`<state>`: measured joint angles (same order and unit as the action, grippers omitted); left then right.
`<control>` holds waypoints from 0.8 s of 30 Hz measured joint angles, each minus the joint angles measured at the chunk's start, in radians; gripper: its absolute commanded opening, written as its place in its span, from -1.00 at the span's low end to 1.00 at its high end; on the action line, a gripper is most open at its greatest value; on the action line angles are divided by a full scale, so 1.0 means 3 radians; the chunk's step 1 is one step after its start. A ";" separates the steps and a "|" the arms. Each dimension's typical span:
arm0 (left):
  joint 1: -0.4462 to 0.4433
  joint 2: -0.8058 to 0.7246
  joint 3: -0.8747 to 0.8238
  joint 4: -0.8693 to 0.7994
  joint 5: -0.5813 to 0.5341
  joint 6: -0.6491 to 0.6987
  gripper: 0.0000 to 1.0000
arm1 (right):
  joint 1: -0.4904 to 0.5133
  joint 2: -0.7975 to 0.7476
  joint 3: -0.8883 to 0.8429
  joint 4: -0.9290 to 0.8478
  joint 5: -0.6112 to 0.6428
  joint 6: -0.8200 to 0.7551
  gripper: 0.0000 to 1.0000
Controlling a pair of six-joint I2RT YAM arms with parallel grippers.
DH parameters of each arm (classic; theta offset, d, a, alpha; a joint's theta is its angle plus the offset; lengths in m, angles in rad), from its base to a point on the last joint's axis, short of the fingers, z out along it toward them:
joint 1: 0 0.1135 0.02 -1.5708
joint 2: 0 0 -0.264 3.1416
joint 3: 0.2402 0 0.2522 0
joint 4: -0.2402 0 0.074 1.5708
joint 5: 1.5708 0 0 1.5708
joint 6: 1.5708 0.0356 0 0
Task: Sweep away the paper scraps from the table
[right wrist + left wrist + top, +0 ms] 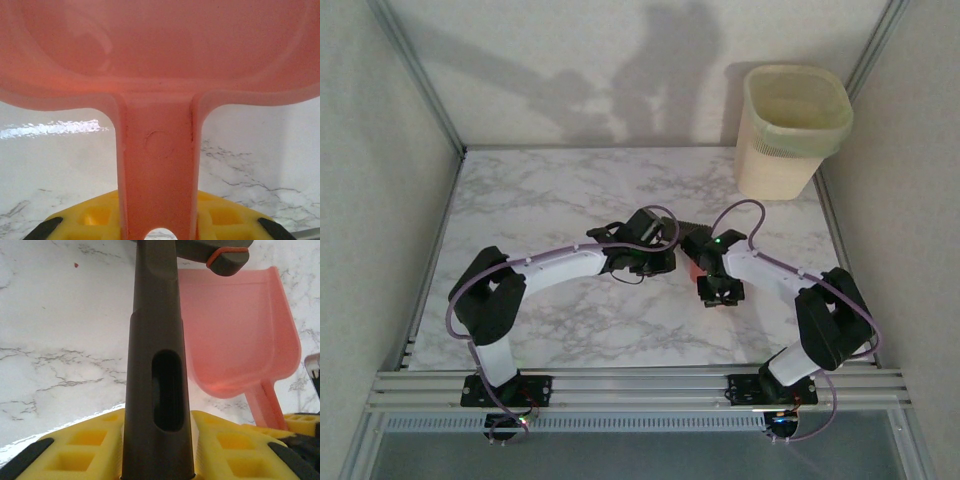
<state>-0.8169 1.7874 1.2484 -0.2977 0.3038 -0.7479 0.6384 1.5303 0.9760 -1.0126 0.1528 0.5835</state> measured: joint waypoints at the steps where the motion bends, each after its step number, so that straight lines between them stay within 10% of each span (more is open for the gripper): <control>1: -0.0008 0.0000 0.0000 0.0005 0.0004 -0.0001 -1.00 | -0.0020 0.0000 -0.0003 0.0017 -0.0013 -0.0013 -1.00; 24: -0.0183 -0.0118 -0.0151 0.0025 0.0078 0.0052 -1.00 | -0.0259 0.0053 -0.0216 0.0576 -0.0137 -0.0168 -1.00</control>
<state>-0.8719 1.7519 1.2030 -0.2901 0.3271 -0.7322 0.5606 1.5463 0.9112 -0.8398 0.1116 0.5331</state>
